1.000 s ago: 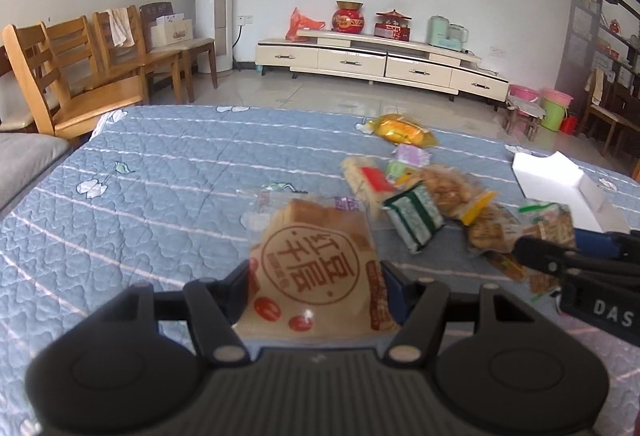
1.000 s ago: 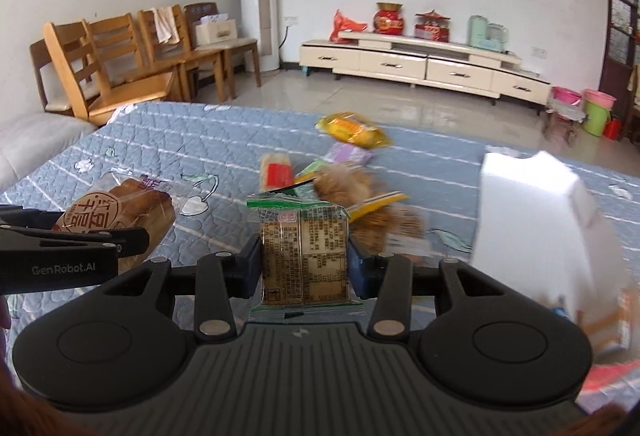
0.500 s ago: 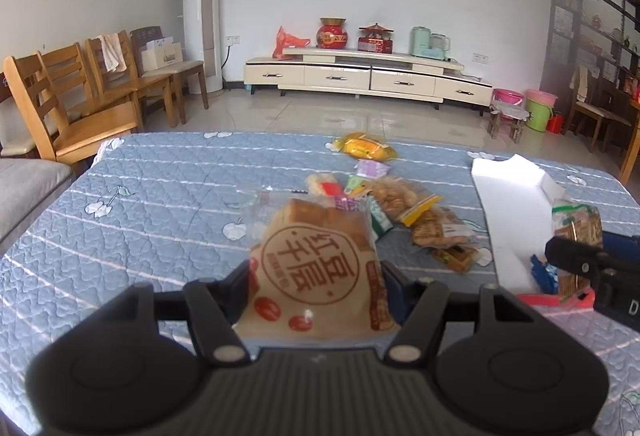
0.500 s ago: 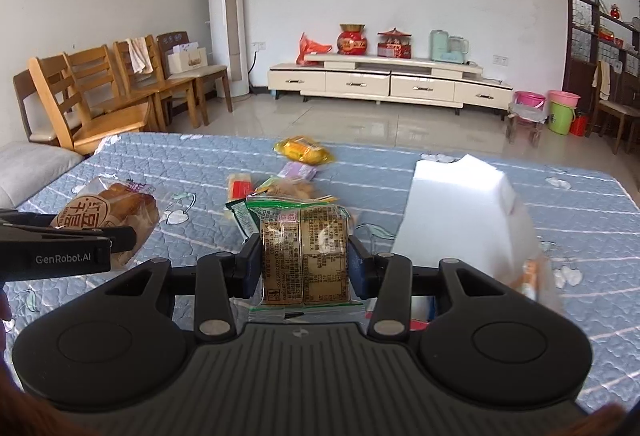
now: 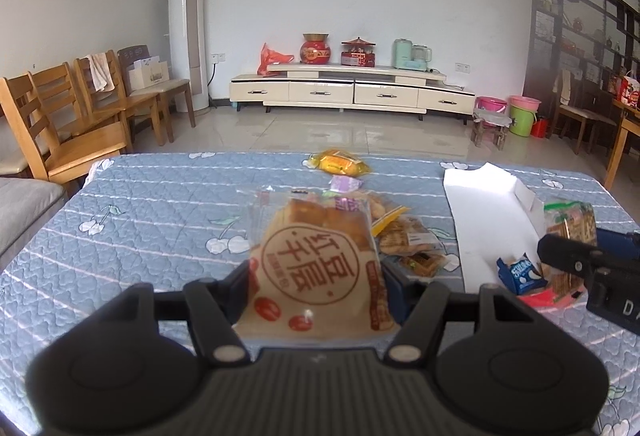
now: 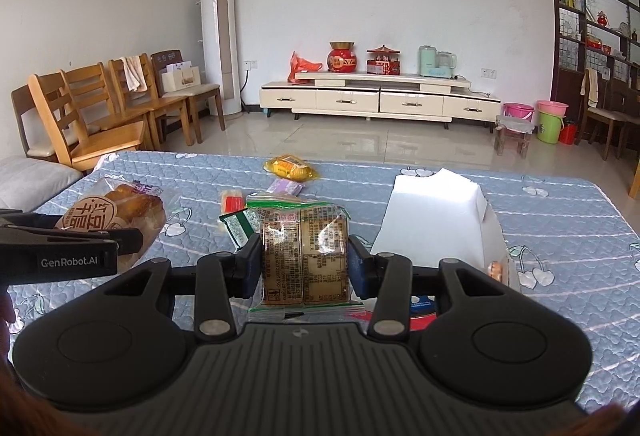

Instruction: Organize snacks

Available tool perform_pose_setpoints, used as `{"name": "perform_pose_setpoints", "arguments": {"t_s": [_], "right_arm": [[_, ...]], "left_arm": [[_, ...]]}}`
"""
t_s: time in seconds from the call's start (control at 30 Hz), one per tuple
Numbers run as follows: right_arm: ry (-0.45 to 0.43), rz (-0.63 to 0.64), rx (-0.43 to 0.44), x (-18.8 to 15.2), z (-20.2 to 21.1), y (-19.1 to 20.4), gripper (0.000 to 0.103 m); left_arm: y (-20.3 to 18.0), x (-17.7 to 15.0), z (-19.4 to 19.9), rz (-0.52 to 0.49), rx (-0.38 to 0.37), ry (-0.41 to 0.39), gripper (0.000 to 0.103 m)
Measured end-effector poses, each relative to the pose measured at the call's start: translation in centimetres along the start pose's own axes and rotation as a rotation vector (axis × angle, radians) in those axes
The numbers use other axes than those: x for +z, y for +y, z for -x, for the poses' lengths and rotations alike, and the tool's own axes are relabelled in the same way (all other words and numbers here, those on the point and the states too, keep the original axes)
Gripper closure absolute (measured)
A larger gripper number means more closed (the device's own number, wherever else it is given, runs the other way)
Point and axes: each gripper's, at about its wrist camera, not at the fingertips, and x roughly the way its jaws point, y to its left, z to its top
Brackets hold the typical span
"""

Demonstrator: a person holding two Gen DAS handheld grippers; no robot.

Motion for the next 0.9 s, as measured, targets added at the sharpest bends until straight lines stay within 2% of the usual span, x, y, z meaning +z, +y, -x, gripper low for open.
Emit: {"name": "perform_pose_setpoints", "arguments": {"t_s": [0.33,0.9], "right_arm": [[-0.019,-0.003,-0.014,-0.2,0.6,-0.8,0.049],[-0.029,-0.018,-0.039,-0.3,1.2,0.0,0.049]], "left_arm": [[-1.0,0.0,0.5,-0.011,-0.022,-0.007,0.038],[-1.6,-0.1,0.1,-0.033,-0.037,-0.005,0.038]]}}
